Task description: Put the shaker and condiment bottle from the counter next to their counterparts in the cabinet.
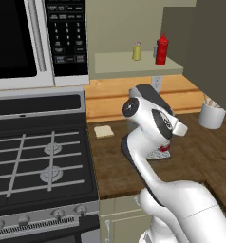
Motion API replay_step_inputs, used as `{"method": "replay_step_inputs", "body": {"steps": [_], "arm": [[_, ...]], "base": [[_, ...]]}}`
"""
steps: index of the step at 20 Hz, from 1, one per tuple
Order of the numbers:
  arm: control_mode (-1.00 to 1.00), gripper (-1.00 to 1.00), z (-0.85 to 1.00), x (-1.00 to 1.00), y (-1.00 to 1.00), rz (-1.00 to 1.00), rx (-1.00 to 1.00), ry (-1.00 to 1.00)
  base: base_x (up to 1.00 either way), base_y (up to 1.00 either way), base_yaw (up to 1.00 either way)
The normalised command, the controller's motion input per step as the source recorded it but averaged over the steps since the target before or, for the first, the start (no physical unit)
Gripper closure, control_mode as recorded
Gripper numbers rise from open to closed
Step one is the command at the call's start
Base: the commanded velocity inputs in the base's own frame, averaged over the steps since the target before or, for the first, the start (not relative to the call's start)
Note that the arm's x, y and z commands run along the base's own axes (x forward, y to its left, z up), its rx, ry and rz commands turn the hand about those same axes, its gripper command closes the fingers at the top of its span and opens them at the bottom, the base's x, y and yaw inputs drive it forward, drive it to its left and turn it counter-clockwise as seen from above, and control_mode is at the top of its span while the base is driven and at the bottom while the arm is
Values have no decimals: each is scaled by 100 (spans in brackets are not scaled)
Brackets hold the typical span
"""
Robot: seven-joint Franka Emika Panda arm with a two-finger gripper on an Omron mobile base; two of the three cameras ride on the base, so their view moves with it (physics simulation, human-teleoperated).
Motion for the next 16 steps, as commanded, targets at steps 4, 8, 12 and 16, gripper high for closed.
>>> {"method": "replay_step_inputs", "body": {"steps": [4, 8, 12, 16], "arm": [[-100, 100, 98, -1, 9, 16, 0, -1], [-100, 100, 97, 0, 9, 16, 0, -2], [-100, 100, 97, 0, 10, 18, 0, -2], [-100, 100, 97, 0, 8, 19, 0, -5]], "base": [[0, 0, 0], [0, 0, 0], [0, 0, 0], [0, 0, 0]]}}
